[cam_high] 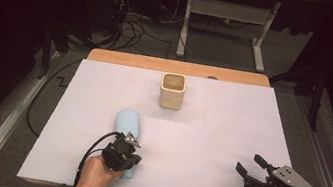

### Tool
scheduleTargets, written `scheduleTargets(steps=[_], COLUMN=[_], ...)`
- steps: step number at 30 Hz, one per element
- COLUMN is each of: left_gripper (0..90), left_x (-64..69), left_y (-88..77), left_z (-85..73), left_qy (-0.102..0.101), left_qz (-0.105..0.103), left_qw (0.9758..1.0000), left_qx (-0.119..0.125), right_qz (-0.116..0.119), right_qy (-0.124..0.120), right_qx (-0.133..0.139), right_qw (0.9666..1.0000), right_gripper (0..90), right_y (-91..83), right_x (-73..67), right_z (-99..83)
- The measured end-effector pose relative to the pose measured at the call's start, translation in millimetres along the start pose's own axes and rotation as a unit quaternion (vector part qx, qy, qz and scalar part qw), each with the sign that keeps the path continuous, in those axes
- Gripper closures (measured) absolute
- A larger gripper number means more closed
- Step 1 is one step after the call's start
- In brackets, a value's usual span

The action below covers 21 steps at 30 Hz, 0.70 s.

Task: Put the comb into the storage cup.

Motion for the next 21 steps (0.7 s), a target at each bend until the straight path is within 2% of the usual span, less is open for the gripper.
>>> scheduleTargets(steps=[12,21], left_gripper=[86.5,85.9], left_x=[-13.6,-19.9], left_y=[-8.5,-9.2], left_z=[-13.9,-15.2], left_qy=[-0.015,-0.019], left_qz=[0.026,0.045], left_qw=[0.9995,0.9988], left_qx=[0.004,0.005], right_qz=[-0.003,-0.004], right_qy=[0.000,-0.001], right_qx=[0.002,0.002], right_qw=[1.0000,1.0000], right_gripper=[26.9,26.9], right_y=[-0.5,-0.5], right_x=[0.0,0.2], right_z=[0.3,0.2])
Point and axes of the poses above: each handheld gripper's, and its own axes: y roughly forward along the jaws, z roughly out of its top, x roughly to its right, the point moved 2 cm from there along y, roughly forward along the jaws, and after that the axes turned 6 degrees about -y, right-handed, at the moved point
